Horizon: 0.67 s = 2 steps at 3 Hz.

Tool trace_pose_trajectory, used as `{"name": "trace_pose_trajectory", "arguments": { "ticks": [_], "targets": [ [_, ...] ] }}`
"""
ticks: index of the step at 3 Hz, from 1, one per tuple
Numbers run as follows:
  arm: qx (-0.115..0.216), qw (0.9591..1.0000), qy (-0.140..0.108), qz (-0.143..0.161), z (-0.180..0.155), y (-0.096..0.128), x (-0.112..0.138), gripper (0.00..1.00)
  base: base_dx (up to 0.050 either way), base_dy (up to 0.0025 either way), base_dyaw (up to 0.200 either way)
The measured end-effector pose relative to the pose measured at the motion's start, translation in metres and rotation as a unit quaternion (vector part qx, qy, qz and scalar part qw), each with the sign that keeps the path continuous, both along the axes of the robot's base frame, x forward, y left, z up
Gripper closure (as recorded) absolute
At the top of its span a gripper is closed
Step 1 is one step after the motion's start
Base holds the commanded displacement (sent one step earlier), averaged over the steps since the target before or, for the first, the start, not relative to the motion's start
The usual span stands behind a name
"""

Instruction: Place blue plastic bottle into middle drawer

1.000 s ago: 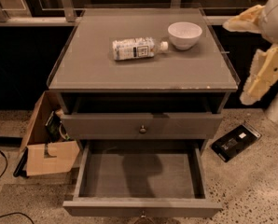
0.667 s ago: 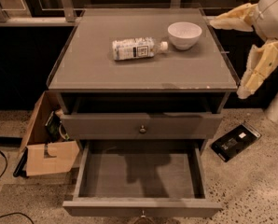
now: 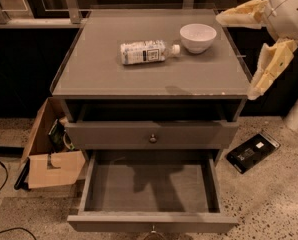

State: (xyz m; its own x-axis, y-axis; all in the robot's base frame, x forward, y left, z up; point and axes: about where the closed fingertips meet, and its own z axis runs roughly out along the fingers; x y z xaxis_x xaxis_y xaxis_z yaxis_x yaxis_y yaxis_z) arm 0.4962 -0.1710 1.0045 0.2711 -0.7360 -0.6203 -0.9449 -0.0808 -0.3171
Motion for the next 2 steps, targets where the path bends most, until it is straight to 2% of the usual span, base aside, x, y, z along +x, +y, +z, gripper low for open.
{"name": "trace_pose_trajectory", "arguments": {
  "ticks": [1,2],
  "targets": [
    [0.008,0.9999,-0.007,0.001,0.000,0.004,0.004,0.00,0.000,0.00000,0.000],
    [0.015,0.9997,-0.012,0.013,-0.006,0.009,0.022,0.00,0.000,0.00000,0.000]
  ]
}}
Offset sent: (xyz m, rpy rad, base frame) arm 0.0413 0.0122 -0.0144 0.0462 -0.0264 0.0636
